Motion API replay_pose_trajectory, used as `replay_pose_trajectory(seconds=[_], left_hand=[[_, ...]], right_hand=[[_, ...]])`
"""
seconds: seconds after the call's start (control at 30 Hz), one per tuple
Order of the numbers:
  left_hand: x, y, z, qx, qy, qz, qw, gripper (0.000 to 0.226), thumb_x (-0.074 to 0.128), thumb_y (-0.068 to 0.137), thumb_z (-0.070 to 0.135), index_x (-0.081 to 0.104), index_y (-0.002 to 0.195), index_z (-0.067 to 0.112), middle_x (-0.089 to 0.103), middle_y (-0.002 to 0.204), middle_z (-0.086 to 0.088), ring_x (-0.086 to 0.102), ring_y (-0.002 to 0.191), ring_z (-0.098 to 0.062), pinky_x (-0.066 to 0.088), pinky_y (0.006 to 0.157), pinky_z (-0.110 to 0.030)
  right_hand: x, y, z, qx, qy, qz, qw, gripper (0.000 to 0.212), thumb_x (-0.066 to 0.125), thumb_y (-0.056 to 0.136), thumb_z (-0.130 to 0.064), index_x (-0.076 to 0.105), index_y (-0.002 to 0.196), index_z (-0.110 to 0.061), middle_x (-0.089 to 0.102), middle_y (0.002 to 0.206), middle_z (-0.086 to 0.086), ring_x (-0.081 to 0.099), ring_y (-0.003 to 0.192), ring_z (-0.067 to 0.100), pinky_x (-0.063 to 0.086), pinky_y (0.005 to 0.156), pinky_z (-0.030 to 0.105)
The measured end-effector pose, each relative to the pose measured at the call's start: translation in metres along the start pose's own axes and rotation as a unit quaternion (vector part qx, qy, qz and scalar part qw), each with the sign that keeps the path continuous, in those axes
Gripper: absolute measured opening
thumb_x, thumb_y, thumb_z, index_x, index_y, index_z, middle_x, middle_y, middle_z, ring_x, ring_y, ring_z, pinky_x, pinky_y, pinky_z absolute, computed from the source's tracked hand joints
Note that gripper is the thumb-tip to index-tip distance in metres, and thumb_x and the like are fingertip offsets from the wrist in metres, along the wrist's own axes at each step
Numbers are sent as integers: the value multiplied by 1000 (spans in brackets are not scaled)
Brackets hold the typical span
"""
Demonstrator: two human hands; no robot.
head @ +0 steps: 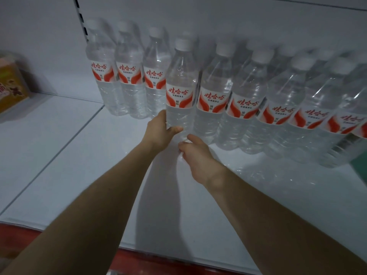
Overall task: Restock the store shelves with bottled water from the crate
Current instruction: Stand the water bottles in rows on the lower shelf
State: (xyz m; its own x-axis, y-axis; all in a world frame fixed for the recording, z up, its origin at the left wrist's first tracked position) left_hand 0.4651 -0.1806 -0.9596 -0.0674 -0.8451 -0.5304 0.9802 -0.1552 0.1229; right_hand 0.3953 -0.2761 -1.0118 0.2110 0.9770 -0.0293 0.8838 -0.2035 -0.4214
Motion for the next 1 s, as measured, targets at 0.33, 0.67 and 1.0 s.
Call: replay_pose_trajectory(seconds=[0.33,0.67,1.0], left_hand=[[9,-31,-9,-94,-2,38,995,32,53,94,22,49,120,5,59,120,-13,55,111,-28,36,81,-25],[30,-118,44,-61,-3,30,998,45,43,98,25,39,138,5,50,136,-13,47,125,-25,34,98,-25],[133,-205,202,67,-53,-97,992,38,45,97,30,53,127,9,63,116,-5,57,106,-18,33,77,-16]], right_hand=[[0,-6,-1,-41,-43,20,998,26,40,93,-6,54,115,-10,59,103,8,52,85,16,41,68,22],[-69,-71,-21,-119,-48,39,991,17,51,88,-1,52,96,-16,58,91,2,56,88,18,48,86,31],[-240,-225,-59,-232,-49,132,963,19,59,88,-1,56,105,-9,63,87,7,64,90,24,53,88,33]])
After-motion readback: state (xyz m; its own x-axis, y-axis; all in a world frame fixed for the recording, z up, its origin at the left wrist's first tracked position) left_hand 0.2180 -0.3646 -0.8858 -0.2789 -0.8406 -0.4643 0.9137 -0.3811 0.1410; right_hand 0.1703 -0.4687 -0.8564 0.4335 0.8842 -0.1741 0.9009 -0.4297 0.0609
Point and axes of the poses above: each hand's wrist, its own y-axis towards the middle knuckle, its own x-axis out of the palm, z = x × y, the point moved 9 cm from there along y, towards the middle knuckle
